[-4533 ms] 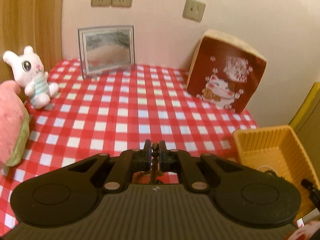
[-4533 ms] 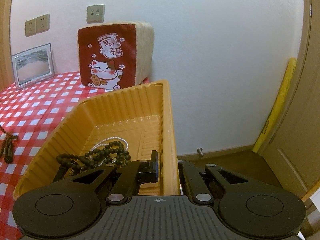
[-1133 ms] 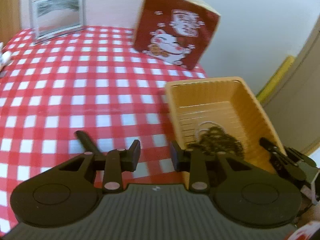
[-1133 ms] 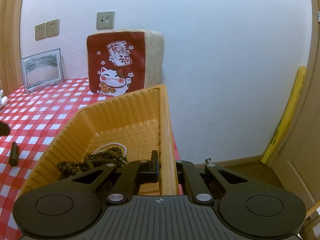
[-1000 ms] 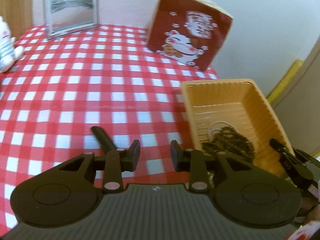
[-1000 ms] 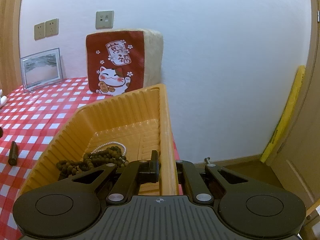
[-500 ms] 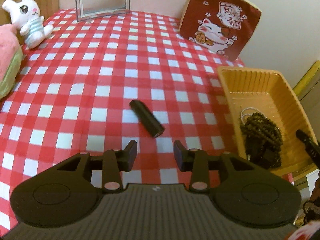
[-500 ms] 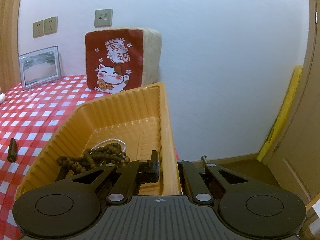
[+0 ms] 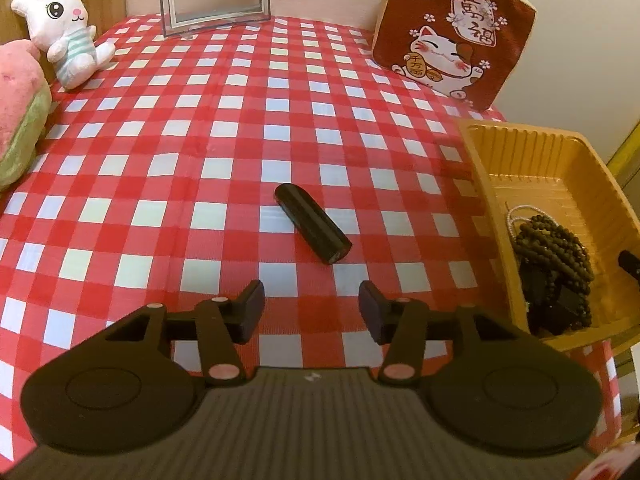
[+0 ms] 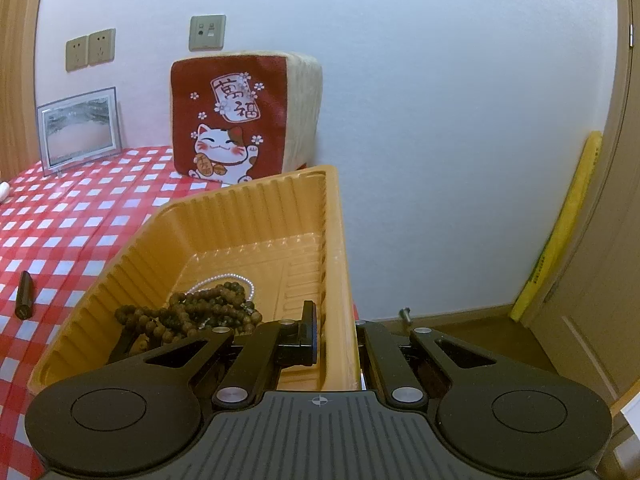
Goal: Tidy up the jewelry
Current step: 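Grasp the black cylindrical pendant on the tablecloth with the left tool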
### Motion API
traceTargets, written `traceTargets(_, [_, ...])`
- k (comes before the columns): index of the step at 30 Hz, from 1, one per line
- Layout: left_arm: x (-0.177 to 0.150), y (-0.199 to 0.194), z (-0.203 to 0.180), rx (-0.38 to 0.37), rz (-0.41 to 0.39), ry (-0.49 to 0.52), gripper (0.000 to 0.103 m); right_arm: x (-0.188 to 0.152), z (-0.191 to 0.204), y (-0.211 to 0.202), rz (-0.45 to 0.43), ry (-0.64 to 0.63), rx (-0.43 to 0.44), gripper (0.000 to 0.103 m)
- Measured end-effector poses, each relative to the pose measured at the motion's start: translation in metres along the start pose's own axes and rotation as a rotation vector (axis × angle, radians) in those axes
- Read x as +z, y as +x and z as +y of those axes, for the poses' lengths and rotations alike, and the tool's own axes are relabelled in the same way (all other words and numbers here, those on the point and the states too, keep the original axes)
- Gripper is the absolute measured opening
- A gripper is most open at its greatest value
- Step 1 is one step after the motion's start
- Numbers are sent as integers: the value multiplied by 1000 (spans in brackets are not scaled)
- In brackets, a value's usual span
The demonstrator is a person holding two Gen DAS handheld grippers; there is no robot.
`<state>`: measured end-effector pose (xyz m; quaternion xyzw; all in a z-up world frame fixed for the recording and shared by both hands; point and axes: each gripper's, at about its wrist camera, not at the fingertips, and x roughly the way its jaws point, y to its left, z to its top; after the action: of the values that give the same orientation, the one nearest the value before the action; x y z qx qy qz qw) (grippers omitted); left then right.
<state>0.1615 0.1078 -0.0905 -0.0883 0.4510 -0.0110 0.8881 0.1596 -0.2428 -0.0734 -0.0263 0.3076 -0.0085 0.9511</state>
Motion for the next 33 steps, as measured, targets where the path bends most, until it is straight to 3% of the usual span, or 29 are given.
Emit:
traceTargets(2, [1,5,-1,9,1,-4,59,0,0,0,1,-1,-1,4])
traceTargets(21, [37,64,-18,68,-27,33,59,0,-1,2,12,-2,-1,4])
traceTargets(25, [42,72,-21,75,-19,63,45,0,-2,5,16,2,-2,4])
traceTargets(33, [43,78,-19,71,-7,76,28,0,-3,8,22,6,-2,4])
